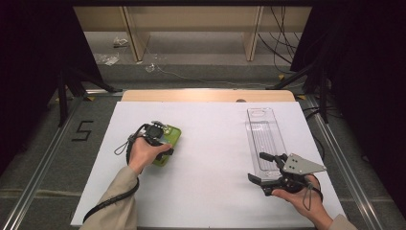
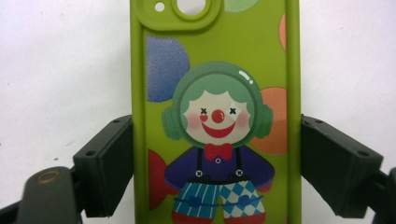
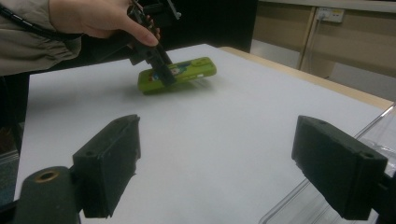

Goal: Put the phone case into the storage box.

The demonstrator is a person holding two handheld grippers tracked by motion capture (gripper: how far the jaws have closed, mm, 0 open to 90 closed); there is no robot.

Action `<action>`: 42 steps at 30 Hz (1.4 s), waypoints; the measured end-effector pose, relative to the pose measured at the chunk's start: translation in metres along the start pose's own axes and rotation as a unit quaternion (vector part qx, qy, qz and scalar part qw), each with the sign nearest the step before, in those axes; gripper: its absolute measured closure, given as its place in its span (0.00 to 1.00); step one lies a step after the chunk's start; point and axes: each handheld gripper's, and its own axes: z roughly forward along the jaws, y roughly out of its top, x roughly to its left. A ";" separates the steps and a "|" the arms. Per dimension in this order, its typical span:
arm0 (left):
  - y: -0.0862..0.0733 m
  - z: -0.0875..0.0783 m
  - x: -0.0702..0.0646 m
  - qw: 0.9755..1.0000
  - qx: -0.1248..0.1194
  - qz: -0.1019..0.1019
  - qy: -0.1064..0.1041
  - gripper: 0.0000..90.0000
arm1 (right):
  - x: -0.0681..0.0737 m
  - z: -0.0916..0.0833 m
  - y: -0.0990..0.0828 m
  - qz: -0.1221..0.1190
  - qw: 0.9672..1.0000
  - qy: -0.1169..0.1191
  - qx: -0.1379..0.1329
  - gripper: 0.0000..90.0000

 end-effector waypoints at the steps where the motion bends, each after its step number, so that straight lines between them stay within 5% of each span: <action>1: 0.000 -0.001 -0.001 1.000 -0.003 0.001 0.000 0.18 | 0.000 0.000 0.000 0.000 1.000 0.000 0.000 0.18; 22: -0.013 -0.011 -0.015 0.996 -0.077 0.028 -0.017 0.18 | 0.000 0.000 0.000 -0.001 1.000 0.000 -0.001 0.18; 42: -0.027 -0.025 -0.024 0.988 -0.148 0.045 -0.025 0.18 | 0.000 0.000 0.000 0.000 1.000 -0.001 -0.001 0.18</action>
